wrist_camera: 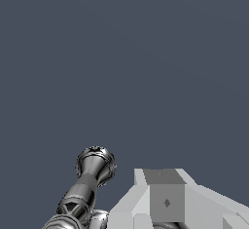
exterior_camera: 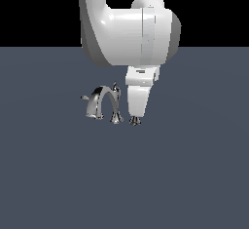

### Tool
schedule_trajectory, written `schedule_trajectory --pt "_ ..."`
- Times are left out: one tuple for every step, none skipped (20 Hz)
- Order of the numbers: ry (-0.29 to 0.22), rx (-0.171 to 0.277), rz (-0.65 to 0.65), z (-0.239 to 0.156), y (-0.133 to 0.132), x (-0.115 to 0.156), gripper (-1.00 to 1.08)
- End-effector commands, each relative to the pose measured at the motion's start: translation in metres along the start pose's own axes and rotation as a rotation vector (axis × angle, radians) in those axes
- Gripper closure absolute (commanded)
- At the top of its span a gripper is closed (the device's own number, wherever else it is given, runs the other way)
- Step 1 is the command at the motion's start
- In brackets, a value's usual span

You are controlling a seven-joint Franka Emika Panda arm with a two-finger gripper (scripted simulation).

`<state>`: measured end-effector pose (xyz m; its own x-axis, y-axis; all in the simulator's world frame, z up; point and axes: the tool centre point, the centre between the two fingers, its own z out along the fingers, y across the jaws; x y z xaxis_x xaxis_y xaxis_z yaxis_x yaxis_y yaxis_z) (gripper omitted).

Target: Turn on the faucet by rotating a designated handle.

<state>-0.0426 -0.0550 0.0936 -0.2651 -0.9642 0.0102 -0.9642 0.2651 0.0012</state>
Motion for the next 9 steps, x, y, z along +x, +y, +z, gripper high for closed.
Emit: schedule_trajectory --pt "-0.006 0.003 -0.029 0.000 -0.002 -0.027 1.08" --pt "-0.007 0.003 -0.033 0.000 -0.003 -0.033 1.08" --pt "-0.007 0.002 -0.036 -0.001 -0.003 -0.039 1.08" --pt "-0.008 0.002 -0.039 -0.001 -0.004 -0.045 1.08" --pt "-0.008 0.002 -0.042 -0.001 -0.005 -0.051 1.08" --pt "-0.009 0.002 -0.046 -0.001 -0.006 -0.057 1.08" --pt "-0.009 0.002 -0.049 -0.001 -0.006 -0.063 1.08" --pt "-0.010 0.002 -0.052 -0.001 -0.007 -0.069 1.08" --pt "-0.010 0.002 -0.052 -0.001 -0.007 -0.069 1.08"
